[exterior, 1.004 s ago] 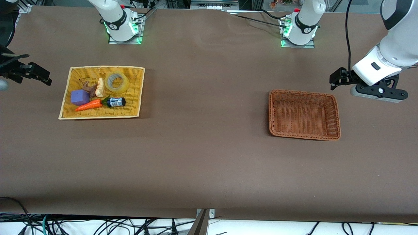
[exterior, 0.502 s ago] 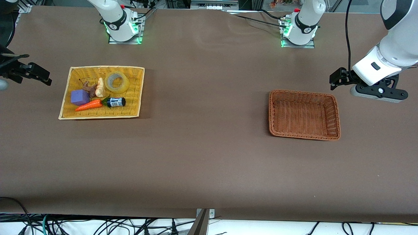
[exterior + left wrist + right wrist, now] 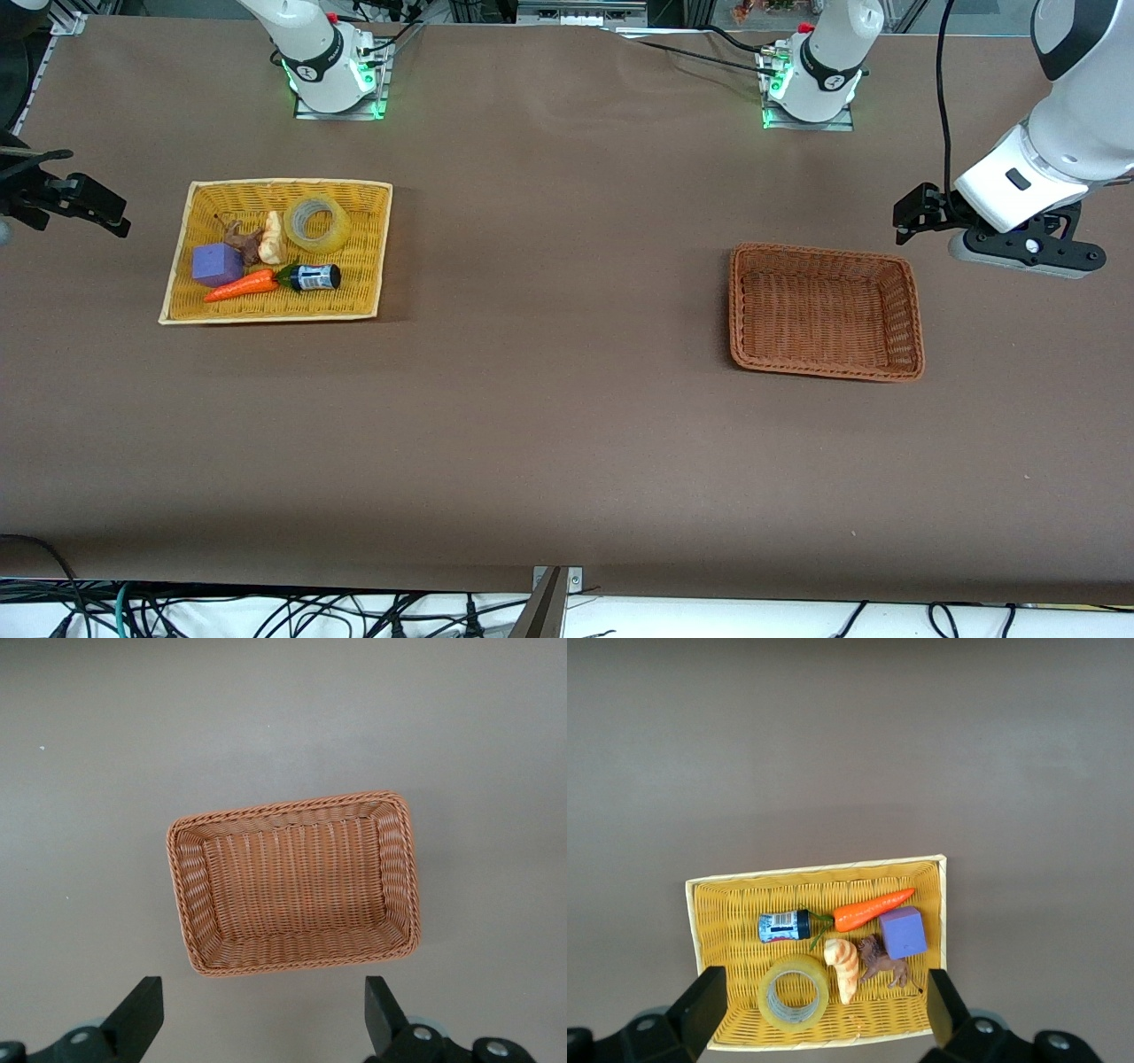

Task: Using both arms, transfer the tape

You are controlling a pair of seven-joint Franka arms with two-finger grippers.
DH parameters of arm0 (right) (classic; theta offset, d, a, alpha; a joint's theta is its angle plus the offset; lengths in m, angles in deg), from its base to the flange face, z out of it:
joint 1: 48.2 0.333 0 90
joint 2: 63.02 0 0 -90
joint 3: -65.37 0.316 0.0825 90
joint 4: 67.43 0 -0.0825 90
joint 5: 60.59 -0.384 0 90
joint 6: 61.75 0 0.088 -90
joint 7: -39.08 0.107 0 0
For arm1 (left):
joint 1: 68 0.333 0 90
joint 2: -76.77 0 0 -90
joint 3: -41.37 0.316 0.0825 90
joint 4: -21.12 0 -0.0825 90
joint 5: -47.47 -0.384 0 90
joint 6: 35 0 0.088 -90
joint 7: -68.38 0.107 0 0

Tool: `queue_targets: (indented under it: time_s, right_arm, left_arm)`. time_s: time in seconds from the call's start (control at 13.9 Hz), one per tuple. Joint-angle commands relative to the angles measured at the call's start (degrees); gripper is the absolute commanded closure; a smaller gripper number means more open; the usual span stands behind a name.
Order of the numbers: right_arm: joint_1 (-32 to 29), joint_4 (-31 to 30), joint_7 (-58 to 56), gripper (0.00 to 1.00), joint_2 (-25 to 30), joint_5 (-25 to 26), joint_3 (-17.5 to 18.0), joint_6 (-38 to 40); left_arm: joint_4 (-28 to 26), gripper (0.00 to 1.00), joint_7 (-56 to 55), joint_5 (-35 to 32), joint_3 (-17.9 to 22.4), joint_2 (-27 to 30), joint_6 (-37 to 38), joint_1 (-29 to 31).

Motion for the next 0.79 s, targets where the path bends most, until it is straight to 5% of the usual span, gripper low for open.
queue_targets:
  time_s: [0.0,0.72]
  right_arm:
    - [-0.49,1.44,0.45,0.0,-0.39,0.88,0.33,0.29]
    - [-0.49,1.0,0.54,0.0,-0.57,0.44,0.41,0.2]
  left_arm:
    - [2.32,0.0,0.72,-0.53,-0.08,-0.69,1.24,-0.23]
    - [2.5,0.0,0.98,-0.8,-0.08,-0.87,1.24,-0.23]
